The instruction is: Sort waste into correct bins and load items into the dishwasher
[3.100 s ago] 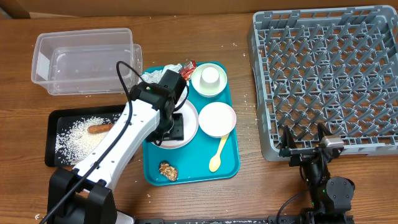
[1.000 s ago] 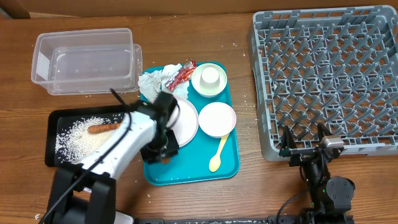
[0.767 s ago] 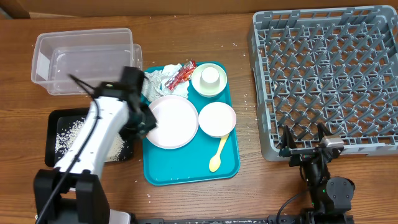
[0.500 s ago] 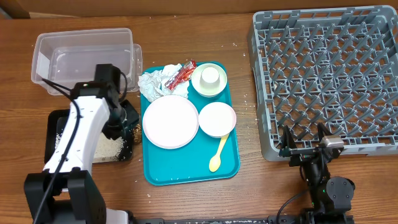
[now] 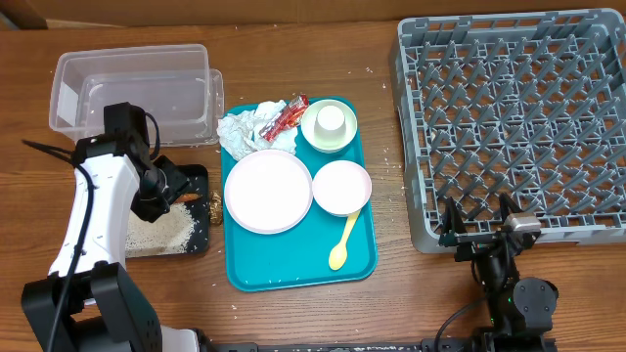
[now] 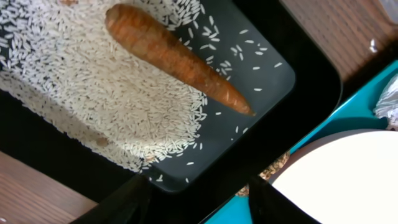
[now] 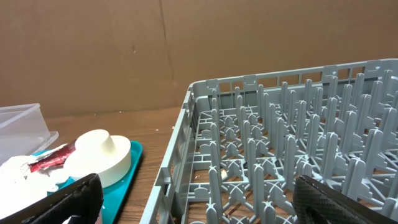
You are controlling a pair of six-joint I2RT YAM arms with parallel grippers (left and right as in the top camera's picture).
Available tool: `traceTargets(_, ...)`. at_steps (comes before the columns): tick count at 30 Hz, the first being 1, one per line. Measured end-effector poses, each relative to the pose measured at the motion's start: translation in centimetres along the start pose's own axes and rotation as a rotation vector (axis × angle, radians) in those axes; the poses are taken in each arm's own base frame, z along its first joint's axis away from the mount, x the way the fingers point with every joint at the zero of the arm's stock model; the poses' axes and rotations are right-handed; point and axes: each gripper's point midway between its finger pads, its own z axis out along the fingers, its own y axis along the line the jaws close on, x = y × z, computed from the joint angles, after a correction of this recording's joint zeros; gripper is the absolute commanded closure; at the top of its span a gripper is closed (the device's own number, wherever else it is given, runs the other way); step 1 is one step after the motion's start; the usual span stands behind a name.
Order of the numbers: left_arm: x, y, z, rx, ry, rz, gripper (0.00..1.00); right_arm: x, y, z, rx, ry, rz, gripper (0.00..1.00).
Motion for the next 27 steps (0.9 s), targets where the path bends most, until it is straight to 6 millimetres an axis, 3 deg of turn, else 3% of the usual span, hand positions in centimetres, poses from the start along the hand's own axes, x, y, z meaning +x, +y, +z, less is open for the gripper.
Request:
traceTargets(11, 0.3, -2.6, -0.1, 0.098, 0.002, 0.1, 0.4, 0.0, 0.0, 0.0, 0.0, 0.0, 0.0, 0.0)
traceTargets(17, 1.7, -4.4, -0.1, 0.119, 0.015, 0.169, 0.34, 0.0, 0.0, 0.0, 0.0, 0.0, 0.0, 0.0)
traceTargets(27, 4.8, -6.8, -0.2, 0.122, 0.039, 0.308, 0.35, 0.0, 0.0, 0.0, 0.0, 0.0, -0.001, 0.0)
